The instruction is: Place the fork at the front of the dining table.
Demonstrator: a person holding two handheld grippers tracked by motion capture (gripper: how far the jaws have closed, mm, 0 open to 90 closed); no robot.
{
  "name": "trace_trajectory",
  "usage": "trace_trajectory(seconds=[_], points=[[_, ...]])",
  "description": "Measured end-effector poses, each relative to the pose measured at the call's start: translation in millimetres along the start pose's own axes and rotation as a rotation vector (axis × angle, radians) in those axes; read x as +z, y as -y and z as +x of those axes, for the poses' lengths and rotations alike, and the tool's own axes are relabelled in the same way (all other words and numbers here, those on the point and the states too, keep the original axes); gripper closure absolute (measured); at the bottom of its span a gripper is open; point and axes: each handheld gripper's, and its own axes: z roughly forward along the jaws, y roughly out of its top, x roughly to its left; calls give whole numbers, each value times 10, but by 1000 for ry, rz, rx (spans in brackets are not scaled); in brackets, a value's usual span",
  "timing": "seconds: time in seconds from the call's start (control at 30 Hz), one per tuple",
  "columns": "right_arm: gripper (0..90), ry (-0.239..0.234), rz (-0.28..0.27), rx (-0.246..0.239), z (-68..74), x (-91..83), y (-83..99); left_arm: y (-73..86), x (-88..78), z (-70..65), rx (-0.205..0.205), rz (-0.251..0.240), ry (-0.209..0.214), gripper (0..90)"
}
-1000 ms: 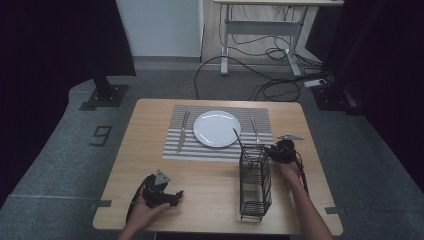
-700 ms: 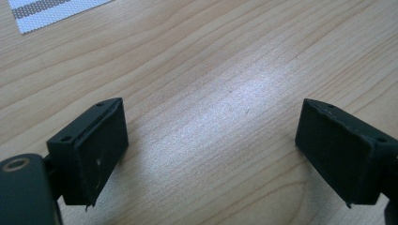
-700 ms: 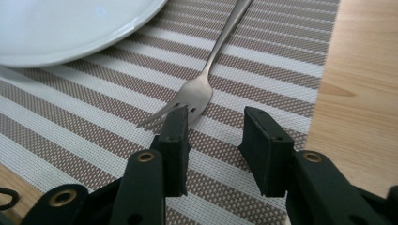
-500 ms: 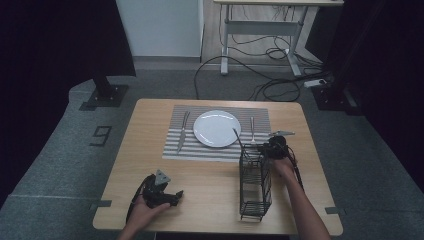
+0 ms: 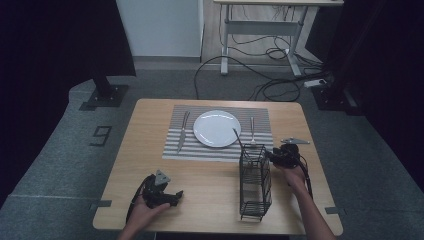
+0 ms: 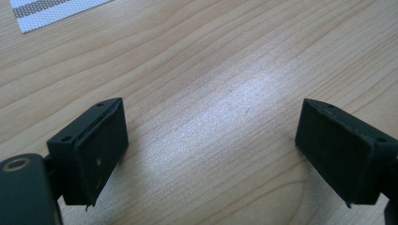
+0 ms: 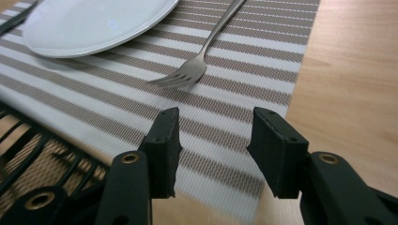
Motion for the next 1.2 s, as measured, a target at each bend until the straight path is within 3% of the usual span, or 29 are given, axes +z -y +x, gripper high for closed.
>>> trace_trajectory(seconds=[0.5,0.93,1.2], points=[[481,-29,-51,-11,96,-541,339,1,-1,0,0,0,0,96],[472,-31,-72,-24,131,-832,694,1,-1,-1,-1,0,-1,96],[463,-31,-53,-40,141,-985,892,4,-3,-3,-3,0,-3,96]])
